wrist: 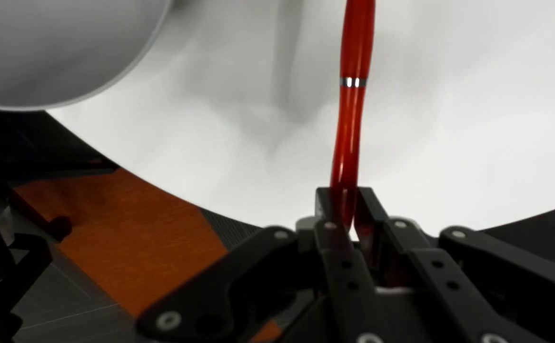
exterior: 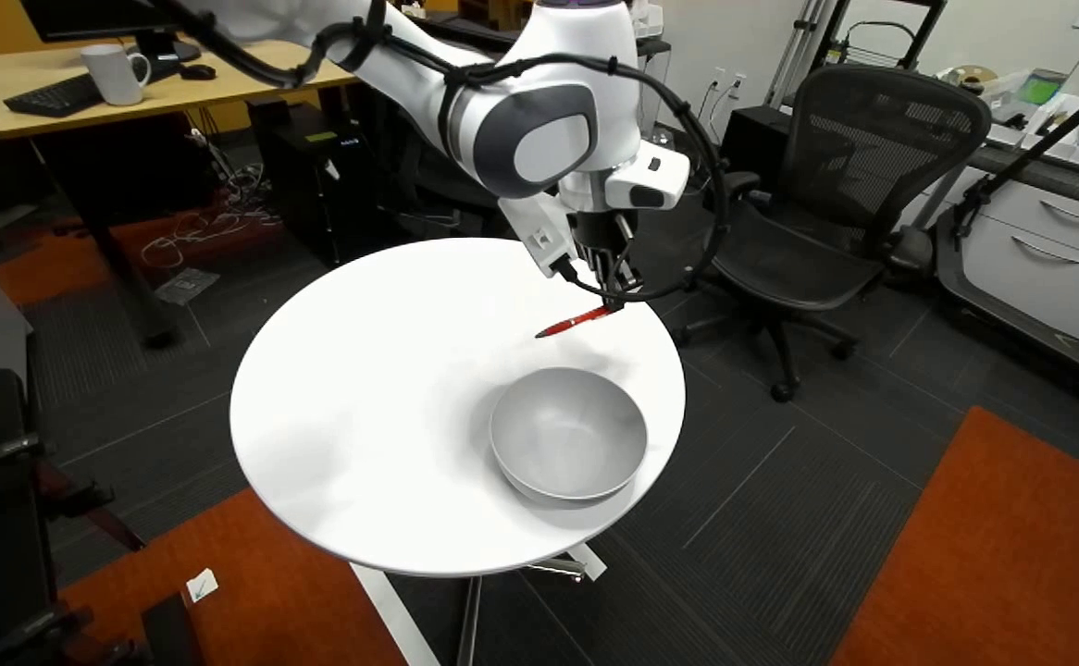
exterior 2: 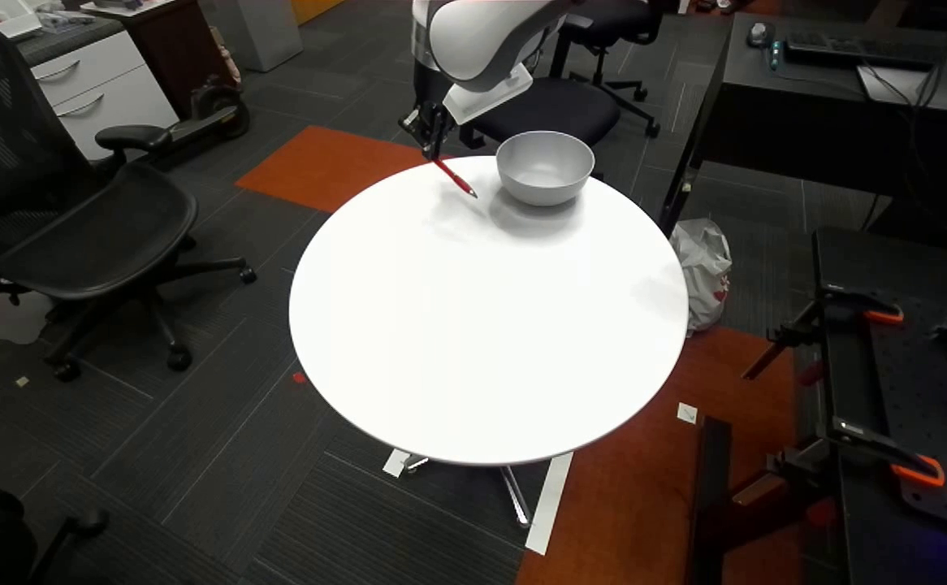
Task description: Remove the red pen from the bowl and put it on the table
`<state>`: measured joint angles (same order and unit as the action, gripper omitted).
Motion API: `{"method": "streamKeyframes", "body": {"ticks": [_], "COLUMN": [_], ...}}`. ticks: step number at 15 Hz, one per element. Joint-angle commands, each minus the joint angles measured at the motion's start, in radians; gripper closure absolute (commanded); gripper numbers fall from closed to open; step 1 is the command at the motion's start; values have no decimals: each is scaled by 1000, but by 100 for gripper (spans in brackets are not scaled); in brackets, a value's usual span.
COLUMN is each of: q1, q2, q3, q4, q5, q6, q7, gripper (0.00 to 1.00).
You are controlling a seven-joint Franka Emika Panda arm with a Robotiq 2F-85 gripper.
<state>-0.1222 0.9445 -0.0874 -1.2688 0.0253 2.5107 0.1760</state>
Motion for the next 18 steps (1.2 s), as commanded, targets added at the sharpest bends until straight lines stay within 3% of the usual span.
{"method": "streamKeyframes", "body": {"ticks": [1,5,9,18], "q1": [-23,-21,-5,23], "q2": [49,57,-2,-171], "q3": [24,19,5,-7], "q4": [91,114,51,-137], "q5": [25,19,6,-5], "q6": [-82,-112,-79,-62], "q7": [-46,-54,-46,-31], "gripper": [58,31,1,0]}}
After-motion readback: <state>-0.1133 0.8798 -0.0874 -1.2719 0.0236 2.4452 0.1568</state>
